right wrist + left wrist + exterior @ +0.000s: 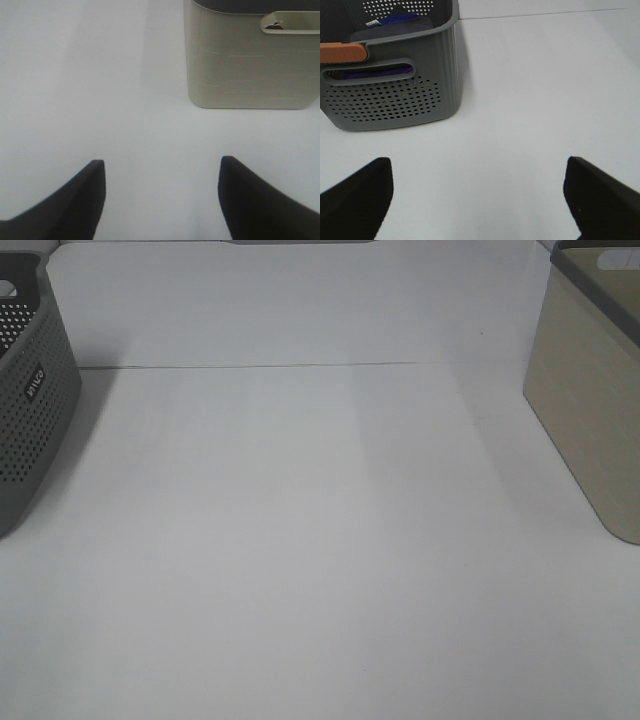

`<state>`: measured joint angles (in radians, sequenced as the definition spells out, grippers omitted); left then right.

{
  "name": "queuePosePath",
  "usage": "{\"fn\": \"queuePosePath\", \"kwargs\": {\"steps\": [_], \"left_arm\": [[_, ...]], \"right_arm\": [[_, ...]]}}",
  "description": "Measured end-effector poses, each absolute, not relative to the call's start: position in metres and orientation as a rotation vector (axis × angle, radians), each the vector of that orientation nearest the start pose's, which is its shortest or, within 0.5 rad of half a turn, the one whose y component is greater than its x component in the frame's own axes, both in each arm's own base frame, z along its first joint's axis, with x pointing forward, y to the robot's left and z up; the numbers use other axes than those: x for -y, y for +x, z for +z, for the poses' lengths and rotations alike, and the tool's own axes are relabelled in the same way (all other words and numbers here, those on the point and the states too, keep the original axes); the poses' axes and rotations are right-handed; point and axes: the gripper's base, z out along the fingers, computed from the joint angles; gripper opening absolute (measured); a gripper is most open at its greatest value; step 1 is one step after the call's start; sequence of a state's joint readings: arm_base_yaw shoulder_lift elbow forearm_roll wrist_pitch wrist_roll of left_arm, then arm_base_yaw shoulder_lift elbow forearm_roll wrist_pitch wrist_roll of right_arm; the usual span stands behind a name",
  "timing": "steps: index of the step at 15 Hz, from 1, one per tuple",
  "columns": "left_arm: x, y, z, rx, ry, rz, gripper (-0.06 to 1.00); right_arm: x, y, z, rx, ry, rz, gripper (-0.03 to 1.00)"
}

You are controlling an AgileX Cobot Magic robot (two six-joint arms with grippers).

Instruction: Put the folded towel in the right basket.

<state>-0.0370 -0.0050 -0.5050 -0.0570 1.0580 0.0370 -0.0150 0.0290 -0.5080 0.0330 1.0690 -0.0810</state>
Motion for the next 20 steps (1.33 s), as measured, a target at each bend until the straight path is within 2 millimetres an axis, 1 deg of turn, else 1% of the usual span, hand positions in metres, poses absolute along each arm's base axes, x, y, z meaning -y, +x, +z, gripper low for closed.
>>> {"fn": "queuePosePath", "kwargs": {"steps": [6,20], "left_arm": [[0.0043,-0.0064,0.279,-2.029,0.078,-0.068,0.88],[0.0043,-0.0064,0.279,-2.029,0.078,-0.068,0.88]], "right_arm": [[-0.0027,-0.0067,0.2785,-2.036,-0.069,-0.021,0.62],[-0.0027,-0.0065,0.2779,-2.038,-0.069,-0.021,0.62]]}}
